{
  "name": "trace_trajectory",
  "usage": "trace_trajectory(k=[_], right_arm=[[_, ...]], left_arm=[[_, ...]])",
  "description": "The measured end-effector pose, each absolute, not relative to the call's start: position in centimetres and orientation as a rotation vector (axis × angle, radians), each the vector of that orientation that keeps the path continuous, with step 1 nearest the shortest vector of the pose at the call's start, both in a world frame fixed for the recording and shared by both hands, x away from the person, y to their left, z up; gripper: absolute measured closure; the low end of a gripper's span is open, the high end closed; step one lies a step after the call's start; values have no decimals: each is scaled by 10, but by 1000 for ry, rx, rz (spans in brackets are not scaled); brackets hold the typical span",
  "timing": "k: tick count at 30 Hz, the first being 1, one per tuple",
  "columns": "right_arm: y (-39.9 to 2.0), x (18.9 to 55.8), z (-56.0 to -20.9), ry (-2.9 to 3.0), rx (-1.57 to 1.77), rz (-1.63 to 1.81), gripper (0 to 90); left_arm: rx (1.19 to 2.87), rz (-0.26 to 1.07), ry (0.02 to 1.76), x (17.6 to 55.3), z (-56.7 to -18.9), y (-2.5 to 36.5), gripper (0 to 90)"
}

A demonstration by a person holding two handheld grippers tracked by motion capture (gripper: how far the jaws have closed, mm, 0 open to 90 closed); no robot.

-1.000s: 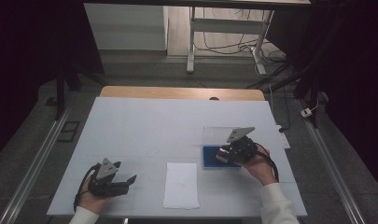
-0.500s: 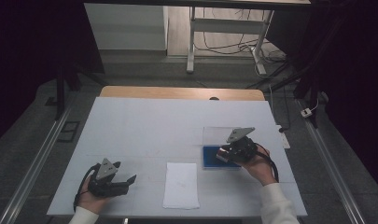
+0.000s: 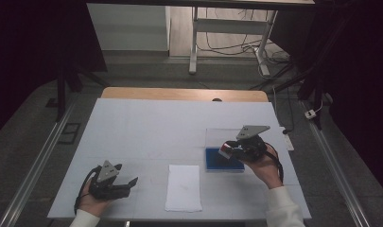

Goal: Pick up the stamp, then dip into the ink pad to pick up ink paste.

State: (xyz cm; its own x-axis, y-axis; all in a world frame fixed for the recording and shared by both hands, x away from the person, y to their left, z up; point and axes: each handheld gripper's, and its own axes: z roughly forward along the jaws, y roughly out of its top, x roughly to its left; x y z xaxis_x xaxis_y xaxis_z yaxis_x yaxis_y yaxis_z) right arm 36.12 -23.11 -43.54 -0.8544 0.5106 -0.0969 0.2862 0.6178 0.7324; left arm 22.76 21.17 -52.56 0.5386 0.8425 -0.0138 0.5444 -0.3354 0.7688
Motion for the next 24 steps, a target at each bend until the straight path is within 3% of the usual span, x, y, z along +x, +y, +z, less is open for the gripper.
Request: trace_trajectory(k=[24], right_arm=[[-227,359,-429,2538,691,1074,703]], left_arm=[[2032,508,1115,227,-526,211,216]])
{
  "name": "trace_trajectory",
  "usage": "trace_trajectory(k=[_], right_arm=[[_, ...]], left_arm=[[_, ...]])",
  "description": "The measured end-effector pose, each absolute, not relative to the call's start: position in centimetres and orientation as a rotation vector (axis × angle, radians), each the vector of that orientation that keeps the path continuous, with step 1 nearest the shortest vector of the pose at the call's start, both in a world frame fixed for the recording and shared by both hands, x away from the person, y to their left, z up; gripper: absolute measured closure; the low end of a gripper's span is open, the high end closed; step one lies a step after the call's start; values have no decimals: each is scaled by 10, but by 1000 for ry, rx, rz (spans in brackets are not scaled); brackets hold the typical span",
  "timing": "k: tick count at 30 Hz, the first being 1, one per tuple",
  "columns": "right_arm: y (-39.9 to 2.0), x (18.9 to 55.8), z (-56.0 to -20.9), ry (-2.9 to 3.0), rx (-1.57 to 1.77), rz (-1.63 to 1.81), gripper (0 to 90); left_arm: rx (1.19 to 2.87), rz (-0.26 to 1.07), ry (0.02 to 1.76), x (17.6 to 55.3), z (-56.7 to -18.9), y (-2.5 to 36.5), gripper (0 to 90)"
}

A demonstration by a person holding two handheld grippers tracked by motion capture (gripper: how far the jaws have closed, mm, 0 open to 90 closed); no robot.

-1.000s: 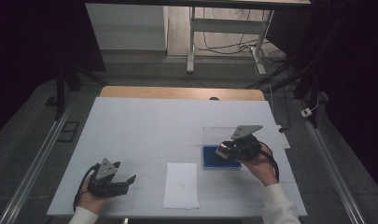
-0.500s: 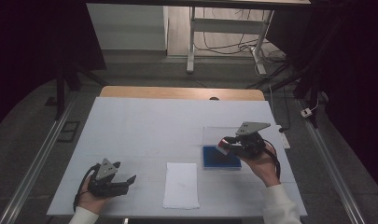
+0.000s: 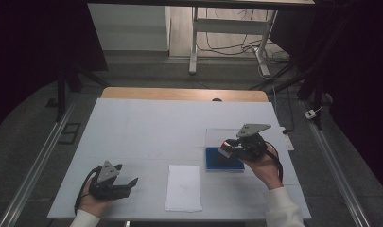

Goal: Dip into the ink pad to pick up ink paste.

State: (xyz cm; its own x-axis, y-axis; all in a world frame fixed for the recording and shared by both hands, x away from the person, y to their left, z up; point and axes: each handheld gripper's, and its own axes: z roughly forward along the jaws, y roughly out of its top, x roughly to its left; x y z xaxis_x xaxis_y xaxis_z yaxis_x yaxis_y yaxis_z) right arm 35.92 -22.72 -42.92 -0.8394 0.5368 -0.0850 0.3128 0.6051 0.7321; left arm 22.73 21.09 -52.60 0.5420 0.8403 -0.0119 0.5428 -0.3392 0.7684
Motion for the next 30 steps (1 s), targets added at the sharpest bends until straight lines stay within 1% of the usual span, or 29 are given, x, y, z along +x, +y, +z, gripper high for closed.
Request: trace_trajectory(k=[30], right_arm=[[-217,371,-462,2619,747,896,703]], left_arm=[[2032,500,1114,227,-526,211,216]])
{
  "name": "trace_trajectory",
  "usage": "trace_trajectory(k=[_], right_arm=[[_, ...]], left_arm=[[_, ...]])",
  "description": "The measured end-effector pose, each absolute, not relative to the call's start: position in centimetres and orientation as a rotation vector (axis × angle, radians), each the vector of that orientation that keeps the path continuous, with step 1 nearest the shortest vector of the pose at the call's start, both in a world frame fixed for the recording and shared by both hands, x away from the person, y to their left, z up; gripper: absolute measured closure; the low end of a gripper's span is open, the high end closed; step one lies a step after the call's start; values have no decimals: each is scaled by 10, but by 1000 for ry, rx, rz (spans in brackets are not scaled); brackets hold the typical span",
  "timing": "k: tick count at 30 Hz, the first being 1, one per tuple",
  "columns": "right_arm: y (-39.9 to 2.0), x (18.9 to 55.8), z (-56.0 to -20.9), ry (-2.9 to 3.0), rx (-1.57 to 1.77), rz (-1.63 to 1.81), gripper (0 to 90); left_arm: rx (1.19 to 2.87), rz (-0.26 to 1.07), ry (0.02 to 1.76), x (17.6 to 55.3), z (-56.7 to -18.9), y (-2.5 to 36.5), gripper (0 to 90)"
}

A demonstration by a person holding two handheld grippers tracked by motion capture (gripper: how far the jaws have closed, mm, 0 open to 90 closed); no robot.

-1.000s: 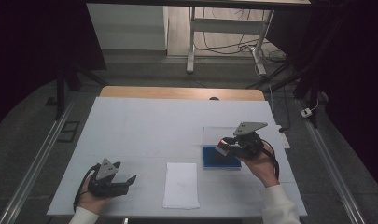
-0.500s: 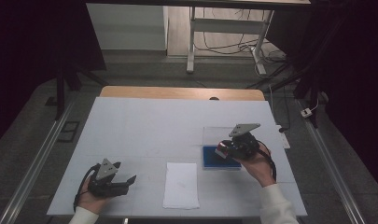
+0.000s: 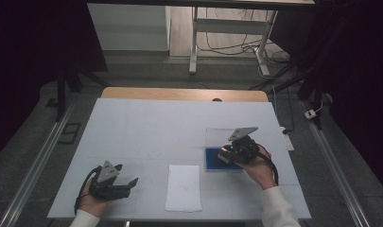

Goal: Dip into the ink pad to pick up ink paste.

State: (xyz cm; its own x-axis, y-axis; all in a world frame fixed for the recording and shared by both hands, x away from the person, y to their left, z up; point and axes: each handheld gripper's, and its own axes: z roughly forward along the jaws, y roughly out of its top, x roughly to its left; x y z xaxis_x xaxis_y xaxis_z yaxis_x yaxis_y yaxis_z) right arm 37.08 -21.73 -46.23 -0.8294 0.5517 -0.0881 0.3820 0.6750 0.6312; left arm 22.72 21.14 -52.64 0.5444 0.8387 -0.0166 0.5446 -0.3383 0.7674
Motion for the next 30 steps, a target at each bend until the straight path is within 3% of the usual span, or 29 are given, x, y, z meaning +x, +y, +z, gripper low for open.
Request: trace_trajectory(k=[30], right_arm=[[-216,370,-469,2622,747,843,707]], left_arm=[[2047,510,1108,227,-527,210,217]])
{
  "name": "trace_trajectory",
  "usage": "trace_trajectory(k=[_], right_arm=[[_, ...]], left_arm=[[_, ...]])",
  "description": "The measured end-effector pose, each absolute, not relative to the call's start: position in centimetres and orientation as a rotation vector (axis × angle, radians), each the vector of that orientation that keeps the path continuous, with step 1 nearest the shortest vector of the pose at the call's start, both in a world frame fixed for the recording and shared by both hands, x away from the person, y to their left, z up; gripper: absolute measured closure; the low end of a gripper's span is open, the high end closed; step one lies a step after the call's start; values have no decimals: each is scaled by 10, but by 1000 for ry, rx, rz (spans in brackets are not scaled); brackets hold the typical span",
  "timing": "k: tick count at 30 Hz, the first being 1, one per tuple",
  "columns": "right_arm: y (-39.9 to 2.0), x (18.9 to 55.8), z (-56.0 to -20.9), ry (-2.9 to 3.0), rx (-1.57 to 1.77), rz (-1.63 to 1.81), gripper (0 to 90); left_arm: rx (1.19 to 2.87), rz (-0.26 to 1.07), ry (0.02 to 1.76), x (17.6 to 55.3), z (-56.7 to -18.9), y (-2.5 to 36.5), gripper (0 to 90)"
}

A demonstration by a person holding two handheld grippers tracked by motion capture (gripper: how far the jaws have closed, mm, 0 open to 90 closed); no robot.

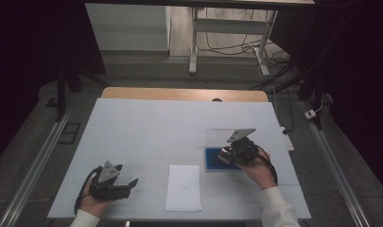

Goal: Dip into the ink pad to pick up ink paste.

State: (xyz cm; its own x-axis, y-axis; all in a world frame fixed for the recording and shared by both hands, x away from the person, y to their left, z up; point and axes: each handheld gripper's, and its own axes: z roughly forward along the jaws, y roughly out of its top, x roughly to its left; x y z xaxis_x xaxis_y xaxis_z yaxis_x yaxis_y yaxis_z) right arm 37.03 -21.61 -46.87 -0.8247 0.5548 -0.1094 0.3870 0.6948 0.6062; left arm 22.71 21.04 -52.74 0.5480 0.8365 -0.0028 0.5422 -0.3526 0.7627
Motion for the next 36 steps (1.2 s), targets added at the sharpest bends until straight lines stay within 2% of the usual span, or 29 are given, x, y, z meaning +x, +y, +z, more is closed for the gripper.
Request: trace_trajectory(k=[36], right_arm=[[-219,369,-476,2608,729,864,710]], left_arm=[[2052,527,1106,226,-527,209,217]])
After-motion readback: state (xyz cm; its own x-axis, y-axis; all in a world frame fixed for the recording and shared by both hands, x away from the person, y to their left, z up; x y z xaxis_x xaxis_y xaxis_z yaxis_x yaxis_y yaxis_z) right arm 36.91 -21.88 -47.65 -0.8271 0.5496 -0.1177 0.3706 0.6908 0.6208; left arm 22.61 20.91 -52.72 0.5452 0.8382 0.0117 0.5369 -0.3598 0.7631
